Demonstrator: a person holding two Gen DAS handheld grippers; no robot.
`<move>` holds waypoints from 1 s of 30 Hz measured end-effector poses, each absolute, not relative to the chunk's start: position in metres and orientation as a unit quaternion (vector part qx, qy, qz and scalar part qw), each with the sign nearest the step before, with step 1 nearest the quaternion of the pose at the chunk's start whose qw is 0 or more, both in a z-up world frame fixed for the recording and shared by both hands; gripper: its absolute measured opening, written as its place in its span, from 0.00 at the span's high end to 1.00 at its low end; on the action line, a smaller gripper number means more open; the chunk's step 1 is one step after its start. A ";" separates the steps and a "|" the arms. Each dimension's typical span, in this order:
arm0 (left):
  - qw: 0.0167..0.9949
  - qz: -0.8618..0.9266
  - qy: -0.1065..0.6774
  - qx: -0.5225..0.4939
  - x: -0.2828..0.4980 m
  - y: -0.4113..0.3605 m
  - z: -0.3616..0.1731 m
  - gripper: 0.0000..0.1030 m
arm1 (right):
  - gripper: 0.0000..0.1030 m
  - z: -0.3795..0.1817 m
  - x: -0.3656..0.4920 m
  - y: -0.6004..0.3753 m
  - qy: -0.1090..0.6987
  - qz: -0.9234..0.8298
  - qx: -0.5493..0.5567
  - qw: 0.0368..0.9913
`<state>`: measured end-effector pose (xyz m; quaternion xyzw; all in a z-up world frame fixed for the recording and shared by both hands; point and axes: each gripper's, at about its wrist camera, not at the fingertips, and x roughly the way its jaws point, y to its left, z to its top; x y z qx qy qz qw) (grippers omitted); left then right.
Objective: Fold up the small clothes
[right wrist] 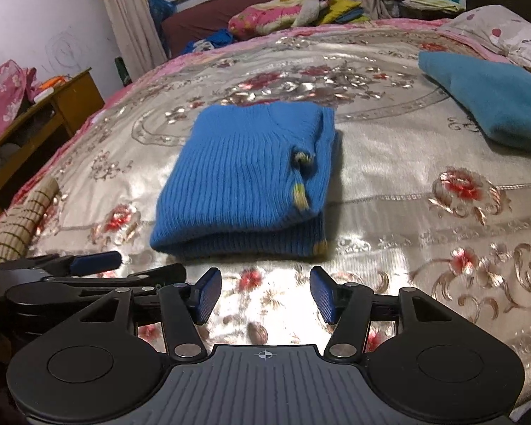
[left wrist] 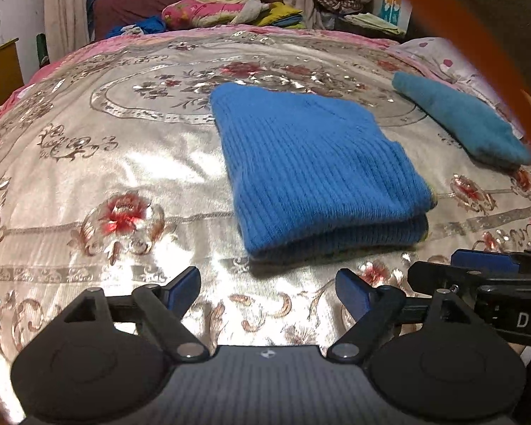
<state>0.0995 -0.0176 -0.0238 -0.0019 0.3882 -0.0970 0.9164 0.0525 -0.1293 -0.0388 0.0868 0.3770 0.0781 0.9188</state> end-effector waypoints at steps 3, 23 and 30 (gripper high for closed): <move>0.917 -0.098 0.387 -0.005 0.096 -0.018 -0.024 0.12 | 0.45 -0.043 0.050 -0.126 0.376 0.072 0.073 0.921; 0.925 -0.075 0.373 0.015 0.082 -0.021 -0.016 0.12 | 0.44 -0.049 0.043 -0.130 0.375 0.055 0.077 0.922; 0.924 -0.075 0.374 0.014 0.083 -0.020 -0.016 0.12 | 0.44 -0.048 0.043 -0.130 0.374 0.055 0.078 0.922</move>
